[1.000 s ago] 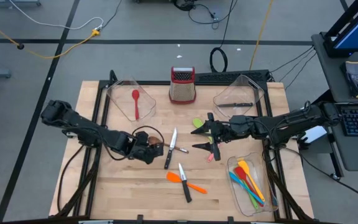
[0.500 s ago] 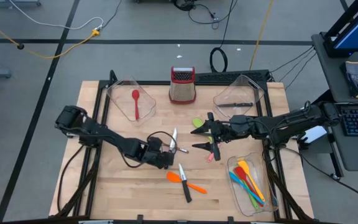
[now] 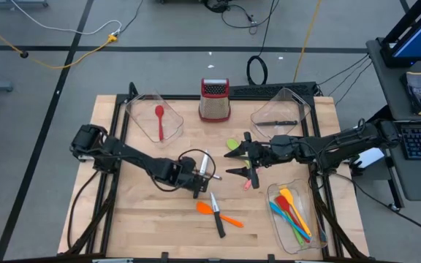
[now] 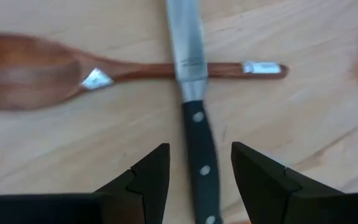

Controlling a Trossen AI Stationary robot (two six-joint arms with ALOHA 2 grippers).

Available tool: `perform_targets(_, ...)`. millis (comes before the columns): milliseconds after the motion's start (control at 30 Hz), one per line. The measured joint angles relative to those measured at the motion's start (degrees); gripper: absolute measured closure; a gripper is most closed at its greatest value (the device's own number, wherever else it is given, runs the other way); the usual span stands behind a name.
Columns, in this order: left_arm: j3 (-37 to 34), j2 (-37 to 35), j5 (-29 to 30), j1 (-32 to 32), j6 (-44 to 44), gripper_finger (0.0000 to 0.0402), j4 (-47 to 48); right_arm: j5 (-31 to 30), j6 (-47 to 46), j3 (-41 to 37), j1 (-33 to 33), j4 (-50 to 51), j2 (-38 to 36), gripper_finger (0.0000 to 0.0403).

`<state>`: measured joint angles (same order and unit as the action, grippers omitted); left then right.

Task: Pick & Place Kitchen Items
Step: Put the top silver kitchen knife into the top right transparent bin

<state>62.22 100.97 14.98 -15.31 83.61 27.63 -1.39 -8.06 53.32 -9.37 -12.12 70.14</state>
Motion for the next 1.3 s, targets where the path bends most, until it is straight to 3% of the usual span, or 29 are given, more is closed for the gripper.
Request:
perform_targets(433,0.09,1.08,-0.45,1.18,-2.72,0.0227,-0.66,0.00,0.18,0.00,0.00,0.13,0.01,0.0156)
perform_targets(733,0.17,4.70,-4.32,1.16,-3.16,0.0227,-2.52,0.00,0.21,0.00,0.00,0.42,0.01,0.0156)
perform_targets(1033,0.16,4.20,-3.18,1.42,-3.28,0.0227,-3.81,-0.01,0.22,0.00,0.02,0.46,0.01,0.0156)
perform_targets(1300,4.96,4.45,-1.57,1.54,-6.99,0.0227,-2.21,-0.02,0.61,0.00,0.02,0.55,0.03,0.0156)
